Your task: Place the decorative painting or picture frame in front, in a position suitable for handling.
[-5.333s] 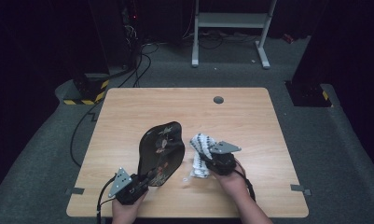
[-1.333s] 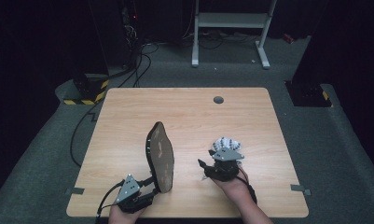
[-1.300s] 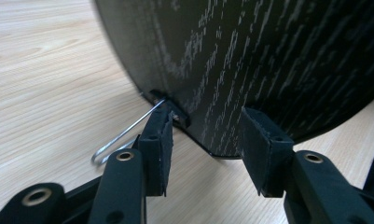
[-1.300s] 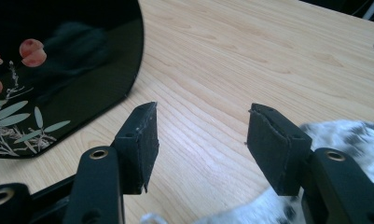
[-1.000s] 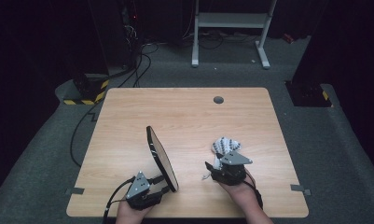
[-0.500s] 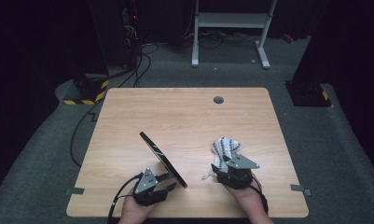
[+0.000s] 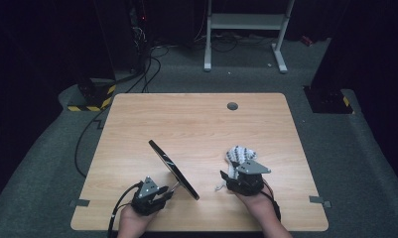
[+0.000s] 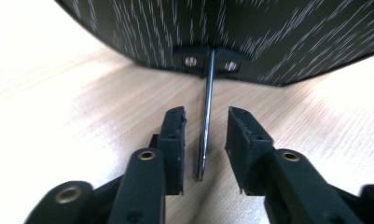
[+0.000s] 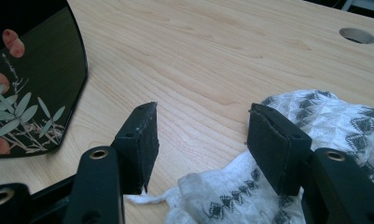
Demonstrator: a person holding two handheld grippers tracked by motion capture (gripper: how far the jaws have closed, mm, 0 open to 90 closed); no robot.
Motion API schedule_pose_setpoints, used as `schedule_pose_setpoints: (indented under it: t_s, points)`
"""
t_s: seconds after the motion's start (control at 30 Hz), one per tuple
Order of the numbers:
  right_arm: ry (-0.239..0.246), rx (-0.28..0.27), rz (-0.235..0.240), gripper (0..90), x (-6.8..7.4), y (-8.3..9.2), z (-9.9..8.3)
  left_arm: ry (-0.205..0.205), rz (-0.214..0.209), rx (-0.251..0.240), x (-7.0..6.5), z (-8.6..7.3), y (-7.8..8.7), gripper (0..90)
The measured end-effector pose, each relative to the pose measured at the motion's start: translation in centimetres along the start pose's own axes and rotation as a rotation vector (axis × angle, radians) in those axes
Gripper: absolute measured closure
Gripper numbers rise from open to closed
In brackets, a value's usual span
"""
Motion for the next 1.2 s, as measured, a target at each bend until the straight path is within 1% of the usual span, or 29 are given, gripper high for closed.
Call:
schedule_pose_setpoints:
  t_s: [0.03, 0.1, 0.13, 0.2, 0.27, 0.3, 0.33, 0.4, 0.43, 0.5, 0.63, 0.67, 0.73, 0.8, 0.87, 0.9, 0.93, 0.97, 1.0, 1.13, 1.17, 1.2]
  points:
    - [-0.001, 0.000, 0.000, 43.3, -0.1, 0.0, 0.0, 0.009, -0.002, 0.002, 0.0, 0.0, -0.1, 72.0]
    - [-0.005, 0.000, -0.001, 43.3, -0.2, 0.0, 0.0, 0.007, 0.005, 0.002, 0.2, 0.2, -0.2, 76.2]
    - [-0.006, 0.000, -0.002, 43.3, -0.2, 0.0, 0.0, 0.013, -0.003, 0.001, 0.1, 0.3, -0.3, 79.2]
    - [-0.008, -0.001, -0.004, 43.3, -0.3, 0.1, -0.1, 0.005, -0.009, 0.004, 0.0, 0.4, -0.5, 84.8]
    - [-0.011, 0.000, -0.008, 43.3, -0.4, 0.2, -0.2, -0.010, -0.004, 0.009, -0.1, 0.6, -0.6, 86.7]
    - [-0.014, 0.000, -0.011, 43.3, -0.5, 0.3, -0.3, -0.019, 0.007, 0.012, -0.2, 0.7, -0.7, 87.8]
    - [-0.015, 0.001, -0.012, 43.3, -0.5, 0.3, -0.4, -0.017, 0.016, 0.012, -0.2, 0.8, -0.8, 88.2]
    - [-0.022, -0.006, -0.020, 43.5, -0.7, 0.6, -0.5, -0.004, 0.020, 0.015, -0.1, 1.0, -1.0, 88.5]
    - [-0.025, -0.011, -0.023, 43.6, -0.8, 0.7, -0.5, -0.006, 0.027, 0.014, 0.1, 1.2, -1.2, 88.5]
    - [-0.028, -0.015, -0.031, 43.7, -1.0, 0.9, -0.5, 0.003, 0.033, 0.012, 0.3, 1.5, -1.4, 88.5]
    - [-0.041, -0.017, -0.039, 43.9, -1.5, 1.1, -0.8, 0.028, 0.043, 0.008, 0.8, 2.1, -1.9, 88.5]
    - [-0.043, -0.017, -0.041, 44.0, -1.6, 1.1, -0.8, 0.034, 0.047, 0.016, 0.9, 2.2, -2.0, 88.5]
    - [-0.052, -0.018, -0.043, 44.0, -1.8, 1.2, -0.8, 0.047, 0.058, 0.019, 1.2, 2.4, -2.2, 88.5]
    - [-0.048, -0.020, -0.048, 44.5, -1.9, 1.3, -0.9, 0.063, 0.076, 0.020, 1.5, 2.8, -2.5, 88.5]
    - [-0.050, -0.019, -0.055, 44.8, -2.0, 1.4, -0.9, 0.081, 0.095, 0.010, 1.7, 3.1, -2.8, 88.5]
    - [-0.051, -0.023, -0.056, 45.1, -2.1, 1.5, -0.9, 0.092, 0.094, 0.005, 1.6, 3.3, -3.0, 88.5]
    - [-0.055, -0.025, -0.056, 45.1, -2.3, 1.5, -0.9, 0.091, 0.106, 0.000, 1.7, 3.4, -3.1, 88.5]
    - [-0.055, -0.025, -0.059, 45.2, -2.4, 1.6, -0.9, 0.099, 0.105, -0.005, 1.7, 3.5, -3.2, 88.5]
    - [-0.057, -0.025, -0.061, 45.2, -2.5, 1.6, -1.0, 0.096, 0.110, -0.008, 1.7, 3.5, -3.2, 88.4]
    - [-0.059, -0.023, -0.068, 45.1, -2.9, 1.5, -1.1, 0.097, 0.105, -0.005, 1.8, 3.5, -3.2, 88.1]
    - [-0.061, -0.021, -0.071, 44.9, -3.0, 1.5, -1.1, 0.103, 0.097, -0.006, 1.8, 3.5, -3.2, 87.5]
    - [-0.064, -0.021, -0.074, 44.6, -3.1, 1.5, -1.1, 0.107, 0.089, -0.008, 1.8, 3.6, -3.2, 84.9]
Point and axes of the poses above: each handheld gripper's, and its own axes: y roughly backward along the jaws, z roughly out of its top, x roughly to its left, the point moved 9 cm from there along -y, roughly forward along the jaws, and after that the axes turned 7 degrees about x, right-handed, at the moved point
